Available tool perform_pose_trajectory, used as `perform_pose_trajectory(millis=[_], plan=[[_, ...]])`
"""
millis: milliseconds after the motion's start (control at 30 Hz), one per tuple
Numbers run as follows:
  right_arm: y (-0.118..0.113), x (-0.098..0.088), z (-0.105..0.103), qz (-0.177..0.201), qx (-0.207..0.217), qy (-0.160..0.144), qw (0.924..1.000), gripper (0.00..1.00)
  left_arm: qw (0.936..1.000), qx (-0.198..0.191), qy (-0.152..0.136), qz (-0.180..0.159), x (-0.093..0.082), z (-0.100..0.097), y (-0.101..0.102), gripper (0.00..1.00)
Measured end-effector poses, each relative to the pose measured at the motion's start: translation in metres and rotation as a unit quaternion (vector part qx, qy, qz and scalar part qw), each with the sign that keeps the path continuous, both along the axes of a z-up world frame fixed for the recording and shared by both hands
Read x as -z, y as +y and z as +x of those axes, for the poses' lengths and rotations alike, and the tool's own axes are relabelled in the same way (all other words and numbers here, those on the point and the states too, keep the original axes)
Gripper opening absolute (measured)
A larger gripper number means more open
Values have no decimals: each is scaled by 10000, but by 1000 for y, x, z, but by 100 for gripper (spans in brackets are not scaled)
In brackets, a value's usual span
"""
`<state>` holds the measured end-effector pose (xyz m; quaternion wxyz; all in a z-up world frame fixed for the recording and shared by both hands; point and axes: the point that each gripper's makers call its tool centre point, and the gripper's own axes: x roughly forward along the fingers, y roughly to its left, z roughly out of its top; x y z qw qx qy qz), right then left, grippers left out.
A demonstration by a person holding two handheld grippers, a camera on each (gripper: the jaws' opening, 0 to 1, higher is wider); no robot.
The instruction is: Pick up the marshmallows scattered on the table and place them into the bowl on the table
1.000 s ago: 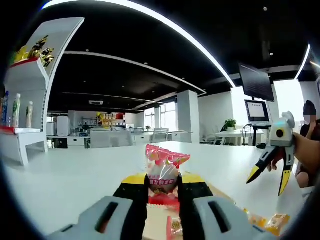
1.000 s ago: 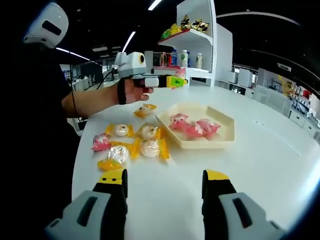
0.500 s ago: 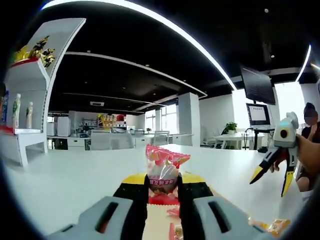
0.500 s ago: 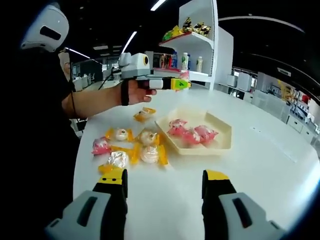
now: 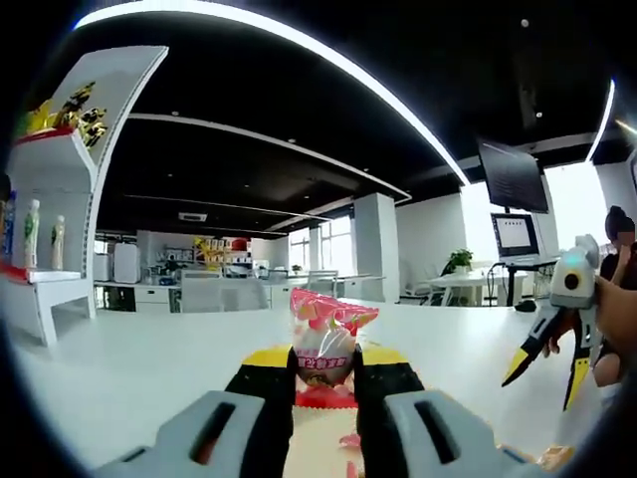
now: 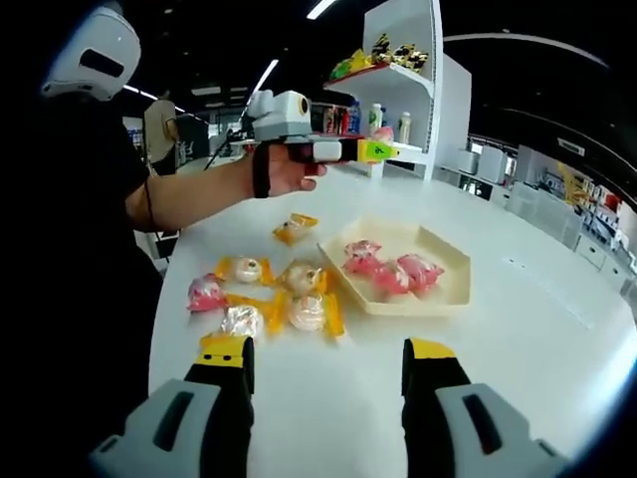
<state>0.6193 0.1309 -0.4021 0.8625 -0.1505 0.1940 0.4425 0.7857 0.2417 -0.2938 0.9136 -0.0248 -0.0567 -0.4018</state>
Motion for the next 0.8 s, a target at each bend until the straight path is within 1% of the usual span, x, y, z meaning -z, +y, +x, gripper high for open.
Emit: perform_pose_trajectory(millis=[167,233,300,433,800], plan=[[1,-3,-2,9,-22,-15,10000,58,10000,7,64,21,4,0,0,22],[1,-3,-3,16,-25,9,10000,58,9999,24,34,92,5,0,0,22],[4,-4,-3,63,-67,6,10000,58,10000,20,40,76,5,2,1,22],[7,-2,-5,33,-138,46,9999,58,10000,4,86,36,7,6,0,22],[1,3,-1,27,-51,78,10000,58,9998,63,145,118,15,8,-7,22]])
